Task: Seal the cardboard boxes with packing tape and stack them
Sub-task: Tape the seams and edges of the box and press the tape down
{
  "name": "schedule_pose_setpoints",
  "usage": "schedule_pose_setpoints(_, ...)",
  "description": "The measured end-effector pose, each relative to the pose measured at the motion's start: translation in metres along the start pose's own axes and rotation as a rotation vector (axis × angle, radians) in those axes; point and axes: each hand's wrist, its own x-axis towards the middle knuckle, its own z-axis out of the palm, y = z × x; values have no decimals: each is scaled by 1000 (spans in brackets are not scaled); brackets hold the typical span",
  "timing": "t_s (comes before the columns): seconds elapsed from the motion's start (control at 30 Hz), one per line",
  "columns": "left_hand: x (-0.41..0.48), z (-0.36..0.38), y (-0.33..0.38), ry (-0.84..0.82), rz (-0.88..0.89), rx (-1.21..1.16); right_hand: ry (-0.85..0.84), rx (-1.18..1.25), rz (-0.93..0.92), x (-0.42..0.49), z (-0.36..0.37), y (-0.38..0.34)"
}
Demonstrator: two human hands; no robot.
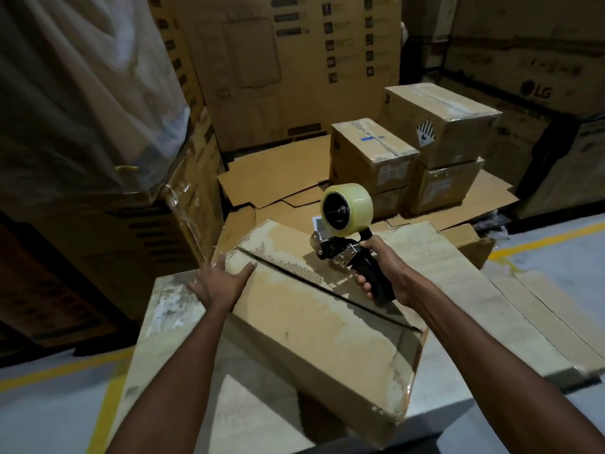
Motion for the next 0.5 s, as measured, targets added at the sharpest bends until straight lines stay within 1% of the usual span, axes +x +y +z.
schedule_pose_setpoints(0.13, -49, -2, 12, 41, -104, 3, 9, -107, -64, -12, -4, -6)
schedule_pose_setpoints(0.27, -92, -6, 24, 70, -182, 14, -30, -168, -54, -21, -15, -8)
schedule_pose_setpoints(0.43, -114, -5, 24, 63, -221, 62, -105, -192, -60, -30, -22, -13)
schedule_pose_setpoints(0.5, -117, -3, 21, 69, -224, 3, -129, -192, -62, -32, -24, -15)
